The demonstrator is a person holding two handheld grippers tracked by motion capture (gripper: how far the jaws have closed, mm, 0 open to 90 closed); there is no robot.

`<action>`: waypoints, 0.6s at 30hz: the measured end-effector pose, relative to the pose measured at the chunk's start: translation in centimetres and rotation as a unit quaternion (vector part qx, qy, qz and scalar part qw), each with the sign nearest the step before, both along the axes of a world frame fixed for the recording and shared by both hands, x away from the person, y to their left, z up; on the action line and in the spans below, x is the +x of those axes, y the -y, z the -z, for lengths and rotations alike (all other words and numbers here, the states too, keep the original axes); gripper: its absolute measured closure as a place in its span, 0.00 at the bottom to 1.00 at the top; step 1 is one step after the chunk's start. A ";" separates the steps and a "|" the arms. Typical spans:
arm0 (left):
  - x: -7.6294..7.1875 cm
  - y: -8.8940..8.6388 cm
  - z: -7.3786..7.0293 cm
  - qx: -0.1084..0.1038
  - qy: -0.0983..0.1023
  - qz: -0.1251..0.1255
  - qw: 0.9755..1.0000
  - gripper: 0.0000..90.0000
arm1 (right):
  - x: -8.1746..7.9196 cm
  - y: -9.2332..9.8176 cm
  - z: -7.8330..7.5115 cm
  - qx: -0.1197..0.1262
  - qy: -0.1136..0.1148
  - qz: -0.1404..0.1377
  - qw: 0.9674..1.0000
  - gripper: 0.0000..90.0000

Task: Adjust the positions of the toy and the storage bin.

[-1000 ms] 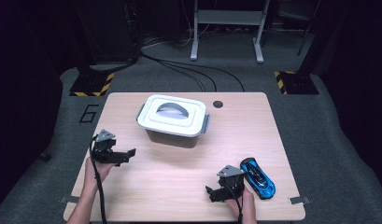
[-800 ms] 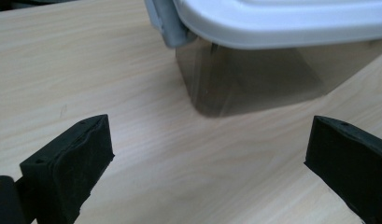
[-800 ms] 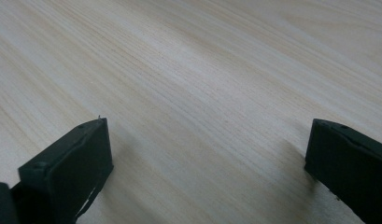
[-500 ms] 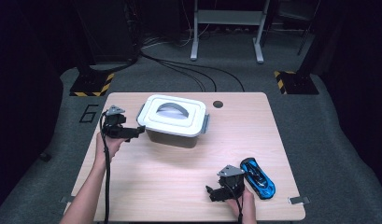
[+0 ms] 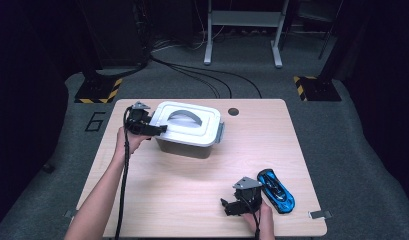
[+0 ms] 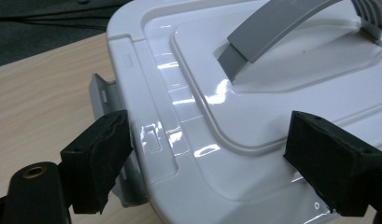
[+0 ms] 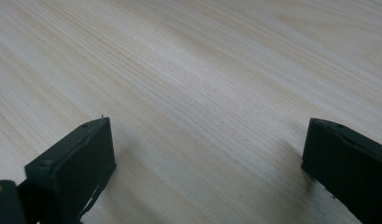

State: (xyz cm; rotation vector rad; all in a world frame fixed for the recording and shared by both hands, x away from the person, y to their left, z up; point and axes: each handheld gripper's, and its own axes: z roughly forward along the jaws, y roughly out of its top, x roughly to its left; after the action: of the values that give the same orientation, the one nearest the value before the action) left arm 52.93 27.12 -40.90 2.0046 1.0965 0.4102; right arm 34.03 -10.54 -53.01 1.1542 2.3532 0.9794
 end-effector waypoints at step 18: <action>0.9 0.3 0.6 -0.025 -0.005 0.050 0.998 0.16 | 0.0 0.0 0.0 -0.001 0.001 0.000 1.000 0.02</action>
State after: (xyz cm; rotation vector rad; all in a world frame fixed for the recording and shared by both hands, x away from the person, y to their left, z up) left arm 53.88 26.78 -41.46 2.0100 0.9988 0.3178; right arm 34.04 -10.54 -53.02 1.1512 2.3524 0.9789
